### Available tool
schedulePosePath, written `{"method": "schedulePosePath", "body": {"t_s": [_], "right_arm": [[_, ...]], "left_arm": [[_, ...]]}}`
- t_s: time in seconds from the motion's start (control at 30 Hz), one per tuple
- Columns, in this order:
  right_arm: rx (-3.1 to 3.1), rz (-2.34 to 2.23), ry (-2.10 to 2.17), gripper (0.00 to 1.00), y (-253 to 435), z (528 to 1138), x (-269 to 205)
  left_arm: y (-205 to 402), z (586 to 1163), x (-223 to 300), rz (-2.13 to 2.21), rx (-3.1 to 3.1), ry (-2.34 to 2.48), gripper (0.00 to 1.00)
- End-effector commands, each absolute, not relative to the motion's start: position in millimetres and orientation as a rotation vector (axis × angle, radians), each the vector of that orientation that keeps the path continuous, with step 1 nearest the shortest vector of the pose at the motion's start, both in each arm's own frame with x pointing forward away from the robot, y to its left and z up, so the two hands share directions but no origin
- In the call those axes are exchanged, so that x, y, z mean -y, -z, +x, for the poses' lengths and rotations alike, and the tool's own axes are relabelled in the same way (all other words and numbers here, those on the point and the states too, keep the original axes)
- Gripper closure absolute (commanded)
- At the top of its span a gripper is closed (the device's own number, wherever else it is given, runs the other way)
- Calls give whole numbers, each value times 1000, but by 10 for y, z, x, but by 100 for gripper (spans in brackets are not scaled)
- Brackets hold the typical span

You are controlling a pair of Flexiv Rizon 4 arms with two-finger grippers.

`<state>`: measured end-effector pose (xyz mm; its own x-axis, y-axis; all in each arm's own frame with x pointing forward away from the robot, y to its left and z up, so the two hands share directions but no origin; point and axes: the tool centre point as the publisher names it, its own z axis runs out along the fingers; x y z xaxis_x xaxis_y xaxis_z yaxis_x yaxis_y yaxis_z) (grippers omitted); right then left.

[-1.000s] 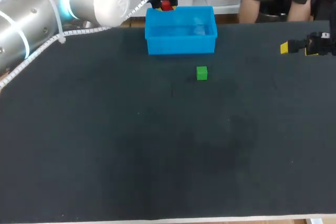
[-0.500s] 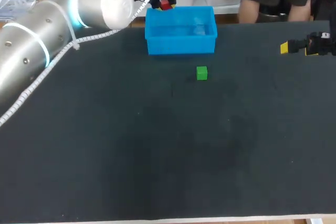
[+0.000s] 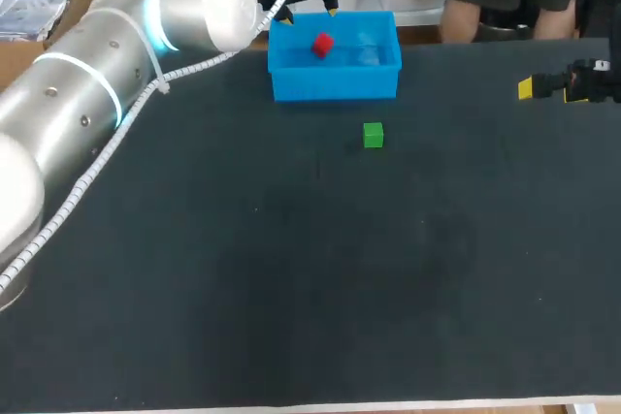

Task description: Use the left arm to pick the red cube and place it into the blue plastic box first, then use the right arm to grasp the green cube and put it into the same blue plastic box after the first action is fully finished.

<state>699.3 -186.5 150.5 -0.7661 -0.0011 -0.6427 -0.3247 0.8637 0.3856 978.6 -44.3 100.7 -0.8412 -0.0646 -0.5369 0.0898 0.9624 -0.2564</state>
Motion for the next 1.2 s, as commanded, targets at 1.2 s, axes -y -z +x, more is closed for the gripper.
{"method": "schedulePosePath", "body": {"t_s": [1.2], "right_arm": [[-2373, -234, -639, 0, -1502, 6995, 1859]], "left_arm": [[-1228, 8442, 68, 268, -2449, 406, 0]]}}
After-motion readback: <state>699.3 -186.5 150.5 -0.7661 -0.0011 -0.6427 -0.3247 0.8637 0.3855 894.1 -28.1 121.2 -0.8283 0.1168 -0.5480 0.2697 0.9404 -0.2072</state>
